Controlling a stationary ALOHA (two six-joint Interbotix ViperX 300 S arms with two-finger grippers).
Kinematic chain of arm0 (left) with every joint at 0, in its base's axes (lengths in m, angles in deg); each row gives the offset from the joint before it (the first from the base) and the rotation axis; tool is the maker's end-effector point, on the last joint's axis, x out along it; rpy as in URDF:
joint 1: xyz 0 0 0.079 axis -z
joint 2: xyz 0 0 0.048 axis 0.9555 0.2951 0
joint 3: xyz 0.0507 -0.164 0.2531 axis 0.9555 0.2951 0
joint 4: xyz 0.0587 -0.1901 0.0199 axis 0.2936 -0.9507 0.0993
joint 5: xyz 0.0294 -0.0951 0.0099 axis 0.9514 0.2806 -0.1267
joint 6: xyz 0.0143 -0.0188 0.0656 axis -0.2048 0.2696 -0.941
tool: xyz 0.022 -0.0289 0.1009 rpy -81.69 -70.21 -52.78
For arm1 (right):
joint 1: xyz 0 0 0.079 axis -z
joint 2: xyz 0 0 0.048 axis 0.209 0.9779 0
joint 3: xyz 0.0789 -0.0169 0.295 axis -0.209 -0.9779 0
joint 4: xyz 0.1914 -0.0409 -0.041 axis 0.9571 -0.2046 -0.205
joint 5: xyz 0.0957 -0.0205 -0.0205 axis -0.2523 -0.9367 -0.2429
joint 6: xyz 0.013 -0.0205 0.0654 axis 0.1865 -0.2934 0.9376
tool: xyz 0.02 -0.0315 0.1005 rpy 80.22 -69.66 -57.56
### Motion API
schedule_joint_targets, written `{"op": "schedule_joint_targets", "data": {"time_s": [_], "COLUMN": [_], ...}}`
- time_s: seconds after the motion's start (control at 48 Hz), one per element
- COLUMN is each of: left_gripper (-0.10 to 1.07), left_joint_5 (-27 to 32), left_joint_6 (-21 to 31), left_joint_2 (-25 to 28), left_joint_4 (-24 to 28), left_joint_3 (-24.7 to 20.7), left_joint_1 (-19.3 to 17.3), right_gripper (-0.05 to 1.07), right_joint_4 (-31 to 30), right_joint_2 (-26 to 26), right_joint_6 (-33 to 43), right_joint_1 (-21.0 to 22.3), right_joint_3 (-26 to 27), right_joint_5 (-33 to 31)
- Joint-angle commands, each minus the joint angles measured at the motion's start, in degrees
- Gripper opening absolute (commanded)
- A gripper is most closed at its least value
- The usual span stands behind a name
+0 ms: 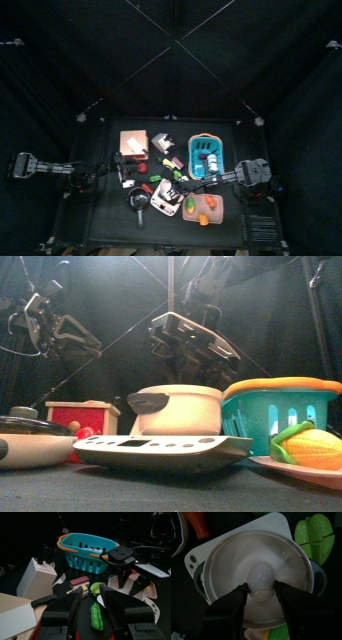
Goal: Grab egg
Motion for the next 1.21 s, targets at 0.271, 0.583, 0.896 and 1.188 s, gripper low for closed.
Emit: {"op": "schedule_joint_targets", "data": {"time_s": [0.271,0.583,0.896,1.188], "left_gripper": [0.75,0.75,0.75,0.75], "left_joint_5": [-0.18,-0.18,-0.18,-0.18], "left_joint_6": [-0.09,-0.09,-0.18,-0.18], "left_joint_2": [0.09,0.09,0.09,0.09], "left_joint_4": [0.00,0.00,0.00,0.09], "left_joint_3": [-0.53,-0.53,-0.53,-0.53], "left_joint_1": [-0.09,-0.18,-0.09,-0.09], "right_gripper": [0.77,0.77,0.68,0.62], "right_joint_4": [-0.62,-0.88,-2.37,-5.62], "right_joint_2": [0.88,1.76,1.58,-0.53], "right_joint_6": [-0.09,-0.09,-0.09,-0.18], "right_joint_1": [0.79,0.88,0.88,0.97], "right_joint_3": [-0.18,-0.26,0.09,3.34], "right_joint_5": [-0.26,-0.26,-0.70,-4.04]}}
